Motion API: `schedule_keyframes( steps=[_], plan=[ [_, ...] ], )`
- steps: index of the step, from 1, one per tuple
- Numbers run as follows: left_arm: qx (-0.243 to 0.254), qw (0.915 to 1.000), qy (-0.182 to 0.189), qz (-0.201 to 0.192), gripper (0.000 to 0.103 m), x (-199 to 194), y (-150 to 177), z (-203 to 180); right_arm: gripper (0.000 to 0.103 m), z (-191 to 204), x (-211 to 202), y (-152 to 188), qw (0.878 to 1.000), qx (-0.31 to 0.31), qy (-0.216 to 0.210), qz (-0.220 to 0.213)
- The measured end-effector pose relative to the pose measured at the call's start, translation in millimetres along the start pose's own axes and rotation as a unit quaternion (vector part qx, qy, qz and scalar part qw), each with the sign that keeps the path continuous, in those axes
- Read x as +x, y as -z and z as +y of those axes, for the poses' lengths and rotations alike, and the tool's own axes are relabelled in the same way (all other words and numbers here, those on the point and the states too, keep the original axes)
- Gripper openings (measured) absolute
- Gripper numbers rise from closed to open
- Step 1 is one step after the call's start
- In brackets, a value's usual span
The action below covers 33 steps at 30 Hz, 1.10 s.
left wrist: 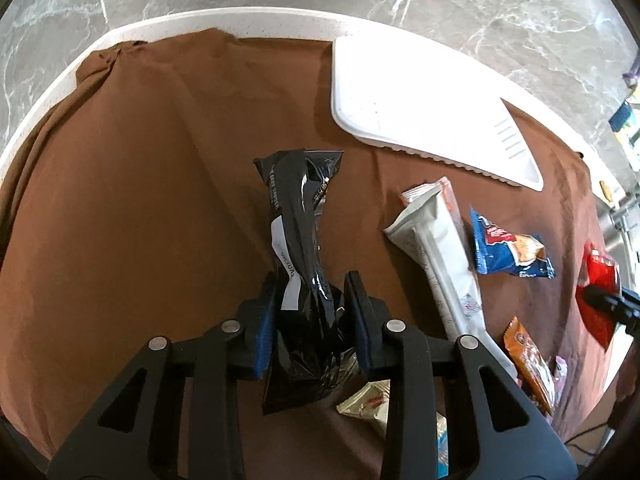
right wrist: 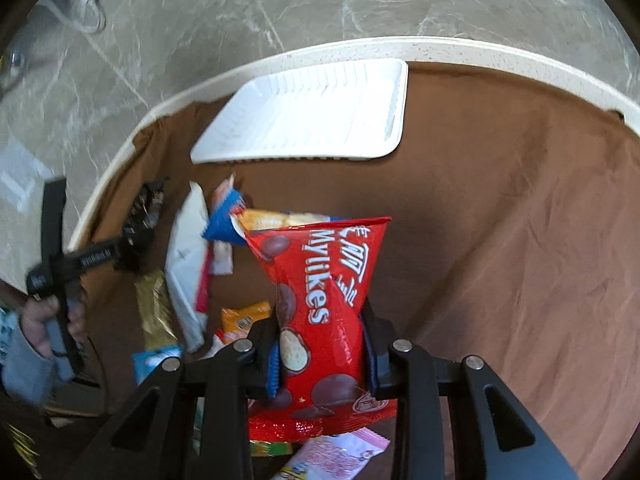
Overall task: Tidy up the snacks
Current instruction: 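Carry the black bar and red bag to the white tray and release both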
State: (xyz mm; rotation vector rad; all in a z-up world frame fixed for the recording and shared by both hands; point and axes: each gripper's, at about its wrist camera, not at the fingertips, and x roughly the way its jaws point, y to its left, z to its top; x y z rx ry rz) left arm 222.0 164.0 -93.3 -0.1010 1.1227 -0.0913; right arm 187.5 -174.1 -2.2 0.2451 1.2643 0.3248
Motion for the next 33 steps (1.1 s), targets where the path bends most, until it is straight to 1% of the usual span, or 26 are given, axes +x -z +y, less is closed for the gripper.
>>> schedule_keyframes(
  steps=[3,6,9,13,18,24,30,33],
  plan=[
    [0.004,0.9999,0.013,0.003,0.030,-3.8,-5.6,0.0,0.033,-1.8,0.0,-10.8,1.000,0.017,-0.020,-0.006],
    [0.005,0.9997,0.024,0.001,0.030,-12.8,-5.5,4.4,0.033,-1.3,-1.5,-20.5,0.999,0.019,-0.028,-0.011],
    [0.019,0.9996,0.014,-0.014,0.030,-22.0,-8.1,6.0,0.033,1.4,-1.4,-27.2,0.999,0.014,-0.029,-0.015],
    [0.036,0.9989,0.013,-0.029,0.030,-34.1,-14.1,5.8,0.033,3.2,4.8,-33.7,0.999,0.016,-0.035,-0.012],
    [0.052,0.9976,0.026,-0.037,0.030,-37.6,-22.5,-4.1,0.033,0.0,10.9,-38.6,0.998,0.030,-0.048,-0.008],
    [0.084,0.9935,0.062,-0.045,0.030,-30.3,-55.9,-31.9,0.033,-3.0,14.9,-62.4,0.997,0.040,-0.059,-0.018],
    [0.123,0.9885,0.071,-0.052,0.030,-11.9,-99.1,-58.4,0.033,-3.2,22.3,-106.2,0.997,0.033,-0.058,-0.041],
    [0.139,0.9866,0.070,-0.048,0.030,4.6,-117.8,-67.1,0.033,-3.7,31.8,-128.9,0.997,0.033,-0.054,-0.048]
  ],
)
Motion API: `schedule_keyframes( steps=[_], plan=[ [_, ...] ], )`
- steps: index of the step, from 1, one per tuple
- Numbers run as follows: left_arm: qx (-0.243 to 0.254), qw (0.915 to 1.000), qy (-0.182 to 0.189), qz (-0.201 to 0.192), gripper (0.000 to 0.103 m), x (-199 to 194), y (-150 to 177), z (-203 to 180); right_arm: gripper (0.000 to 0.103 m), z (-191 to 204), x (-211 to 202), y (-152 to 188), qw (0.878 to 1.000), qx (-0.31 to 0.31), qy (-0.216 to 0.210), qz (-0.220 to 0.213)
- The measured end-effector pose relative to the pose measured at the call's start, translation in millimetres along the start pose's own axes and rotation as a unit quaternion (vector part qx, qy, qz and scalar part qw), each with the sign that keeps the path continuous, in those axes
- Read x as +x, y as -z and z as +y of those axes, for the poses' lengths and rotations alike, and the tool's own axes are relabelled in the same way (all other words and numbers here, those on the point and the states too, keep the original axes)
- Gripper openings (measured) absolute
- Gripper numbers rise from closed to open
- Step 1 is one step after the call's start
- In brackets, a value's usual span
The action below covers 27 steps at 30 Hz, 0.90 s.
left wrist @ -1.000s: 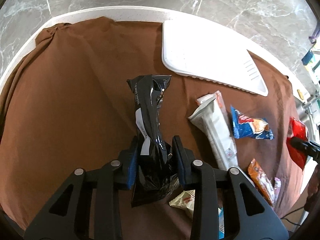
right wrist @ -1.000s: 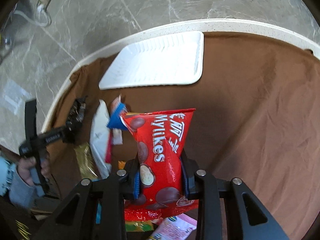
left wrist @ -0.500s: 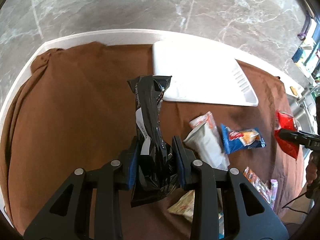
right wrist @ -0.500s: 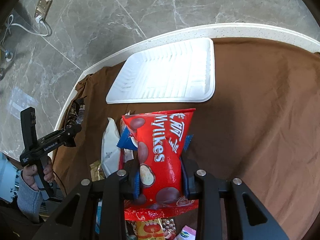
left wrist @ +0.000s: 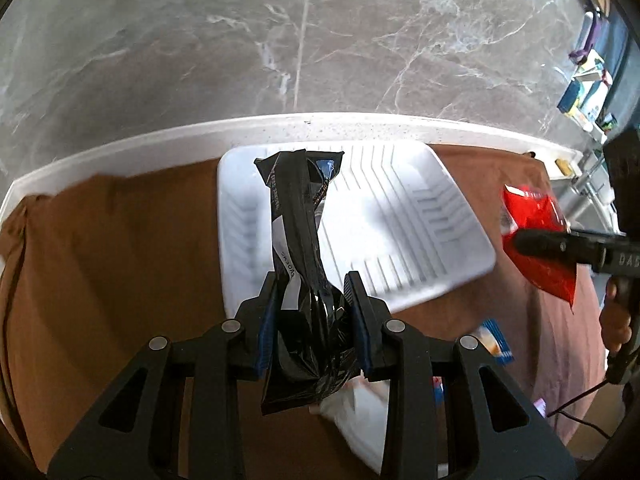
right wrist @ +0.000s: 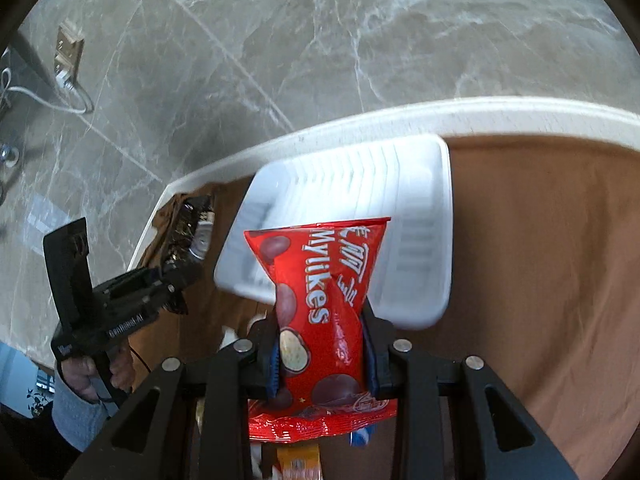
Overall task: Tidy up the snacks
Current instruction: 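Carry the black bar and red bag to the white tray and release both, then grasp the white bar with the left tool while the right tool grasps the pink candy packet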
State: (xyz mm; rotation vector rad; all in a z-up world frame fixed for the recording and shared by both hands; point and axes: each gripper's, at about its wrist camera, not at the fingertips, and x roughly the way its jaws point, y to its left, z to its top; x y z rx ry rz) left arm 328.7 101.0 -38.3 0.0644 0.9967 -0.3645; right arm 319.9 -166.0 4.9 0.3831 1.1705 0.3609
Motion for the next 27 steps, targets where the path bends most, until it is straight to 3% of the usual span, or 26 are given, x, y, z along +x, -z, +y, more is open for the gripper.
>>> schedule_keyframes(
  steps=[10,13,14,17,27],
  plan=[
    [0.027,0.9985,-0.026,0.039,0.032,78.6,-37.1,4.8,0.034,-20.2,72.1,-45.2,0.998,0.015,0.050,0.018],
    [0.027,0.9977,-0.039,0.049,0.033,98.0,-43.5,8.1,0.039,-19.4,87.6,-50.5,0.996,-0.007,0.089,0.021],
    [0.025,0.9978,-0.038,0.049,0.033,100.8,-44.7,9.4,0.046,-19.3,90.4,-51.7,0.995,-0.011,0.095,0.022],
    [0.021,0.9981,-0.036,0.044,0.033,105.3,-47.7,13.0,0.058,-15.0,91.2,-52.6,0.994,-0.032,0.107,0.011],
    [-0.001,0.9987,-0.047,-0.023,0.033,61.8,-52.3,19.6,0.059,8.6,46.0,-44.1,0.987,-0.082,0.129,-0.046]
  ],
)
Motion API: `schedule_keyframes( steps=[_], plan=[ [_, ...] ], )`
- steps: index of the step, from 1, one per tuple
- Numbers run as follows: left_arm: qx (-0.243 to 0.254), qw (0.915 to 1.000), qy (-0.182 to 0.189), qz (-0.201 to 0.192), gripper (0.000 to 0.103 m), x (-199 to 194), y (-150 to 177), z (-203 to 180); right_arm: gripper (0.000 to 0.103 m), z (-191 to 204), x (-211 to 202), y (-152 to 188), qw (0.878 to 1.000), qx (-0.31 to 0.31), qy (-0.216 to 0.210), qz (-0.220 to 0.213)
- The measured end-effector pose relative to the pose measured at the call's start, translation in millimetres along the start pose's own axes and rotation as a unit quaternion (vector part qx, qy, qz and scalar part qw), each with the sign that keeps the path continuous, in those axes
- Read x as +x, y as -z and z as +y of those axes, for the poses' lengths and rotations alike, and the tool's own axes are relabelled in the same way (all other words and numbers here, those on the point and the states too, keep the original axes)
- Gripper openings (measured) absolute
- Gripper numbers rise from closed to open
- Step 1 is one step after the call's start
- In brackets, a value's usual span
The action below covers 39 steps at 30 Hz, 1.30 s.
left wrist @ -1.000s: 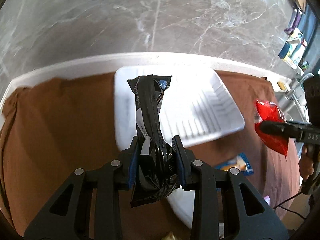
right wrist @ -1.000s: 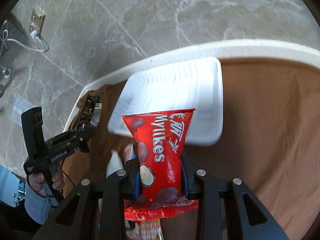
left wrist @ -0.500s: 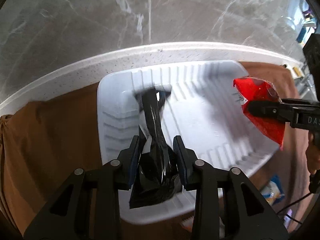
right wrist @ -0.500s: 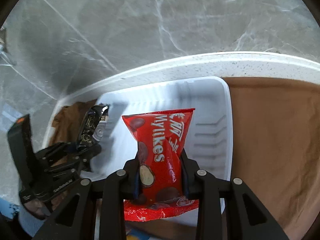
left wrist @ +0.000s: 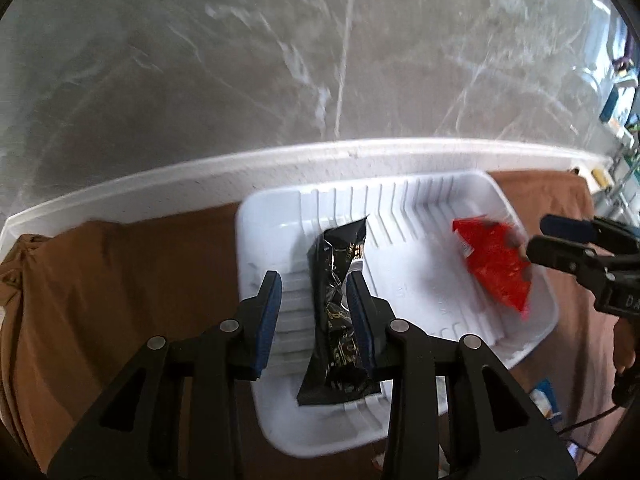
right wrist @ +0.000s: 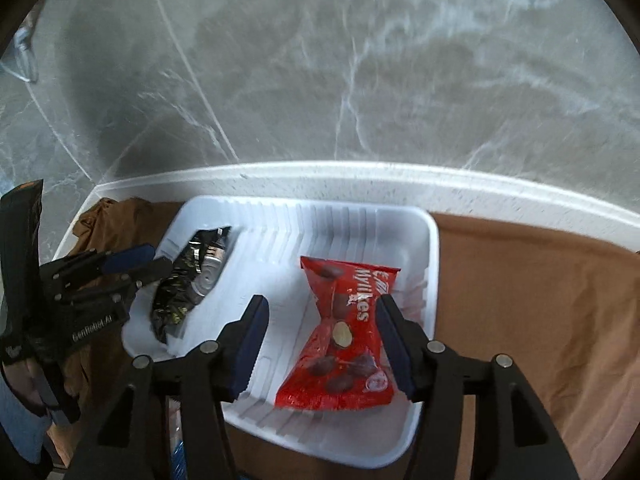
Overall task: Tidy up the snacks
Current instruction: 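Grasp the white bar with the left tool while the right tool grasps the pink candy packet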
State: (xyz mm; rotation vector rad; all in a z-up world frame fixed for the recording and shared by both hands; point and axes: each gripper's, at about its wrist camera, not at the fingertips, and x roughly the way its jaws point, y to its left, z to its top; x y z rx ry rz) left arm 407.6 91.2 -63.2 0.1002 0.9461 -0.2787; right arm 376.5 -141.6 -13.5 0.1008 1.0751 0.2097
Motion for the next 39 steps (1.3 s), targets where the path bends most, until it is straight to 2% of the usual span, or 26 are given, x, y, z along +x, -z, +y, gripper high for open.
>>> schedule_keyframes(
  steps=[7,12,16,21,24,29,39],
  plan=[
    [-0.016,0.9996,0.018,-0.011,0.037,-60.6,27.4,-6.0,0.061,7.1,-57.5,28.4,1.000,-0.014,-0.012,-0.015],
    [-0.024,0.9980,0.051,0.031,0.038,-89.2,79.9,-21.3,0.062,11.5,-88.8,69.6,1.000,-0.014,-0.012,0.000],
    [-0.028,0.9947,0.062,0.077,0.038,-93.9,127.4,-37.9,0.063,6.9,-109.4,115.2,1.000,-0.005,-0.004,0.023],
    [-0.052,0.9895,0.078,0.109,0.038,-94.1,166.6,-51.6,0.063,2.9,-122.8,168.0,0.998,-0.005,0.018,0.052],
    [-0.057,0.9873,0.087,0.120,0.038,-95.6,178.2,-60.9,0.063,-1.5,-123.0,198.7,0.997,0.009,0.021,0.075],
    [-0.056,0.9869,0.081,0.128,0.038,-88.3,187.3,-74.0,0.063,-4.7,-124.0,235.6,0.995,0.027,0.023,0.098],
    [-0.082,0.9837,0.082,0.138,0.040,-77.9,195.5,-73.3,0.063,-6.0,-121.7,265.1,0.991,0.053,0.028,0.118]
  ],
)
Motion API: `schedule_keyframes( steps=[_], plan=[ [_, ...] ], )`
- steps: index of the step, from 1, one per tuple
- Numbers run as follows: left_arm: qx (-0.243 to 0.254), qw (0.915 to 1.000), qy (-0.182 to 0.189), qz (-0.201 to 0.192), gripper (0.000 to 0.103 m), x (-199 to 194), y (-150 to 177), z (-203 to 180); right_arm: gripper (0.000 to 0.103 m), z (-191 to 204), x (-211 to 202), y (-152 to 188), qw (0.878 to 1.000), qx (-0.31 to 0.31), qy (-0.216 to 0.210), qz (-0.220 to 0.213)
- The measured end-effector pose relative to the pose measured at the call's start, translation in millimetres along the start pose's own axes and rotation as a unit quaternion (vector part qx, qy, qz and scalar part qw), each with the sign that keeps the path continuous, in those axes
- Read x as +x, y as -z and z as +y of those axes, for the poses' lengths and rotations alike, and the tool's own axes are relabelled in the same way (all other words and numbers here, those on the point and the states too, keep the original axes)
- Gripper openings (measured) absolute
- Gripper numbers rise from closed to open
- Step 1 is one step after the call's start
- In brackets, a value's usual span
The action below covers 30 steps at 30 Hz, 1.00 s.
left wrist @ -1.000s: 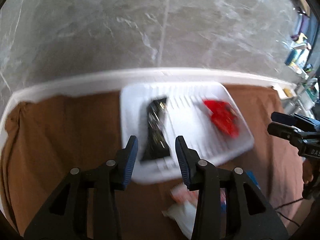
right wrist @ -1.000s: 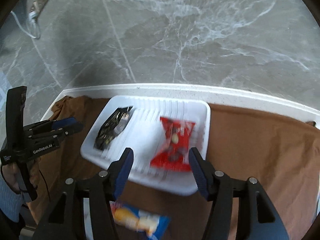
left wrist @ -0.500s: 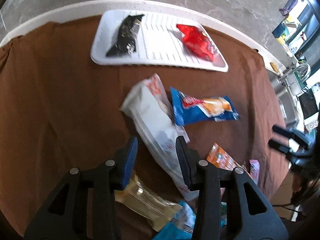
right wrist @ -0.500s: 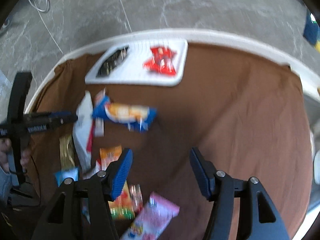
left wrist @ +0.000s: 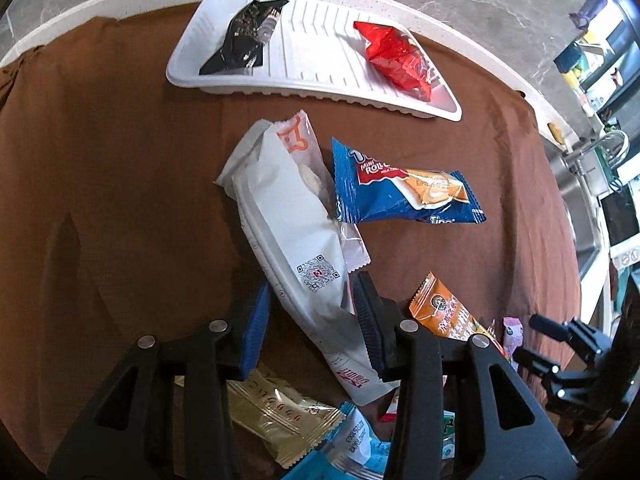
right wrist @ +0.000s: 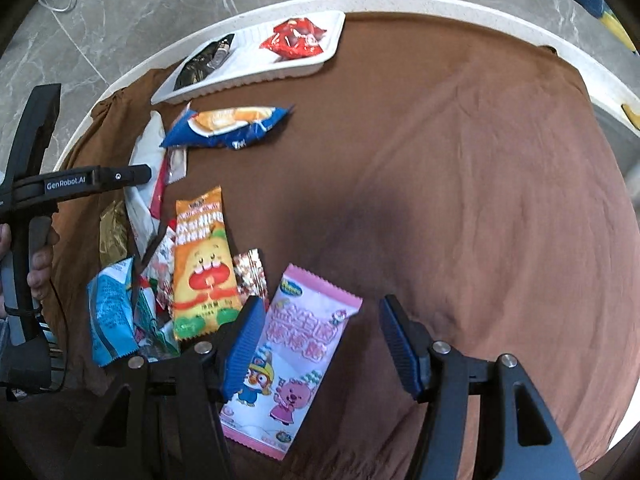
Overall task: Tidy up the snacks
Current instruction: 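Grasp the white bar with the left tool while the right tool grasps the pink candy packet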
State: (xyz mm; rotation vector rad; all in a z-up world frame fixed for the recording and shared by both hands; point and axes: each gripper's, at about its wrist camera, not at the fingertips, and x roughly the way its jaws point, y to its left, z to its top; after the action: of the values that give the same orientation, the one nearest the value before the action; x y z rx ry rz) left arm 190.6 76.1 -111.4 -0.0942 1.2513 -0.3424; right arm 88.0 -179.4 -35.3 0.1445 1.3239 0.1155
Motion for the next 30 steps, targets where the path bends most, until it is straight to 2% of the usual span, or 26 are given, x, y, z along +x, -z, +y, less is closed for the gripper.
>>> schedule_keyframes(
  steps=[6,11,13,18,19,23,30],
  plan=[
    [0.005,1.0000,-0.005,0.002,0.040,6.1,1.8,-4.0,0.063,4.2,4.8,9.6,1.000,-0.003,0.002,0.019],
    [0.015,0.9999,-0.008,0.003,0.040,8.7,3.7,-7.2,0.063,14.2,6.2,15.2,0.999,-0.026,0.023,0.028],
    [0.015,0.9999,-0.006,0.004,0.039,9.9,4.5,-7.6,0.060,17.9,6.7,16.0,0.998,-0.035,0.030,0.030],
    [0.014,0.9999,0.008,0.002,0.036,11.3,7.7,-7.0,0.035,28.5,7.0,17.5,0.996,-0.069,0.051,0.029],
    [0.009,0.9999,0.015,0.002,0.034,11.0,8.5,-5.5,0.033,28.5,5.3,17.1,0.996,-0.071,0.051,0.025],
    [-0.003,0.9994,0.033,0.001,0.029,9.7,10.1,-0.5,0.019,19.3,-1.6,14.3,0.998,-0.053,0.023,0.022],
    [-0.002,0.9987,0.051,-0.003,0.022,-1.1,13.0,5.8,0.012,10.5,-13.4,7.3,0.999,-0.031,-0.015,0.009]
  ],
)
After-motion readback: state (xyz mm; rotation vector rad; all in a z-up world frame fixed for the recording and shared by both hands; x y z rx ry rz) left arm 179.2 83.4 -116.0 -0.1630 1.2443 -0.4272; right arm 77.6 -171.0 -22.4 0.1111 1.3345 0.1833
